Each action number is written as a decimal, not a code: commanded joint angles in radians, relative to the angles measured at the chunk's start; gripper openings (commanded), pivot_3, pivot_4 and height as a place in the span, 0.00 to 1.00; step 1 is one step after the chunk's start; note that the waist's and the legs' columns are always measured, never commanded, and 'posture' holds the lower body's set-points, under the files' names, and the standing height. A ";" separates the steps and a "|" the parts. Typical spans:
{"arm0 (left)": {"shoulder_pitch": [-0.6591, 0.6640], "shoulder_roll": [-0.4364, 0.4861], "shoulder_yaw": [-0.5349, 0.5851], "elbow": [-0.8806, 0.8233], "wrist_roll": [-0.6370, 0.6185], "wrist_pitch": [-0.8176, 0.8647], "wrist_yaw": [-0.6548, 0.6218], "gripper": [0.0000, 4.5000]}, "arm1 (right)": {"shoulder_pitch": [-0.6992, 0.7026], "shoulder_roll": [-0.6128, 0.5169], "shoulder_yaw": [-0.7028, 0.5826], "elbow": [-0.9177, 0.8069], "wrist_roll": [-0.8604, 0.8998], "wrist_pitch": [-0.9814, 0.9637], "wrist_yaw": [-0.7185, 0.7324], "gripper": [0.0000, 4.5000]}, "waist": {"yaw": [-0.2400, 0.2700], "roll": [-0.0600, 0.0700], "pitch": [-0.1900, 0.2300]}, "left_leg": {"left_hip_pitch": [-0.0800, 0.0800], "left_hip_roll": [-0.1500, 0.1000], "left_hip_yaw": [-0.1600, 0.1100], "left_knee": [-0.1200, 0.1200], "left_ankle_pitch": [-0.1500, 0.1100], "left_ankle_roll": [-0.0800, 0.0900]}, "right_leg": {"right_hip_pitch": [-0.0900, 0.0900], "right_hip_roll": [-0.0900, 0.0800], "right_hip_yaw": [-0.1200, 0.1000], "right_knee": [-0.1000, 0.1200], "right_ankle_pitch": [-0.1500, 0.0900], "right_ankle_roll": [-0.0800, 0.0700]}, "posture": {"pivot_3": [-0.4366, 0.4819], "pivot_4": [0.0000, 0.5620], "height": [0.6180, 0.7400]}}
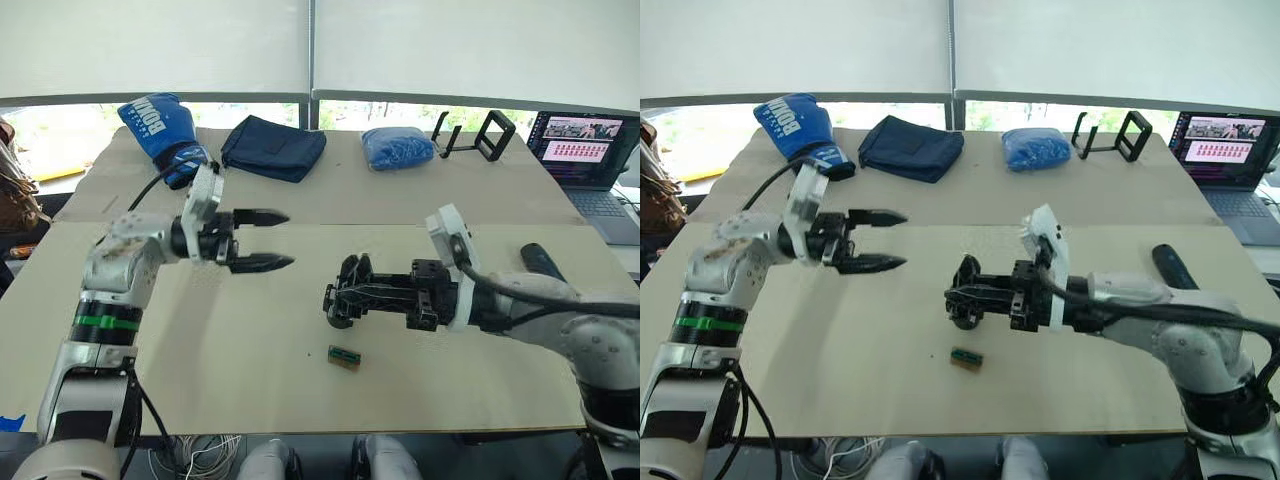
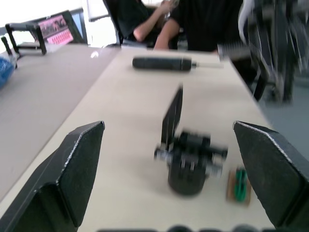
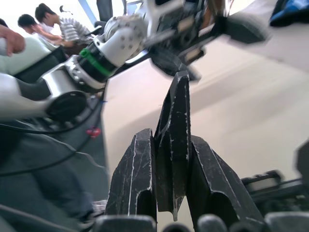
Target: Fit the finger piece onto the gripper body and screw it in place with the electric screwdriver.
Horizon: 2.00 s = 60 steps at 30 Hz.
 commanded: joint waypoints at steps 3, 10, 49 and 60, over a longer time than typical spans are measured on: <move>0.041 -0.044 -0.047 0.085 0.128 -0.197 0.017 1.00 | 0.053 0.037 0.036 -0.017 -0.243 -0.262 0.189 0.10 | 0.007 0.000 0.000 | -0.002 0.000 0.000 0.001 0.000 0.000 | -0.001 0.000 0.000 0.001 0.000 0.000 | 0.48 0.27 1.00; 0.094 -0.176 -0.074 0.143 0.154 -0.290 0.039 1.00 | 0.109 0.091 0.085 0.060 -0.421 -0.380 0.241 0.10 | 0.010 -0.001 0.000 | -0.002 0.000 0.000 0.003 0.000 0.000 | -0.003 0.000 0.000 0.003 0.000 0.000 | 0.48 0.27 1.00; -0.104 -0.438 -0.149 0.571 0.365 -0.526 0.100 0.51 | 0.100 0.171 0.061 0.046 -0.490 -0.429 0.244 0.10 | 0.009 -0.001 0.001 | -0.003 0.000 -0.001 0.005 0.000 0.003 | -0.003 -0.001 0.000 0.003 0.001 -0.001 | 0.48 0.27 1.00; -0.104 -0.434 -0.154 0.554 0.377 -0.522 0.103 0.51 | 0.070 0.215 0.134 0.235 -0.639 -0.598 0.364 0.10 | 0.009 -0.001 0.001 | -0.003 0.000 -0.001 0.007 -0.001 0.004 | -0.002 -0.001 0.000 0.004 0.001 -0.001 | 0.48 0.27 1.00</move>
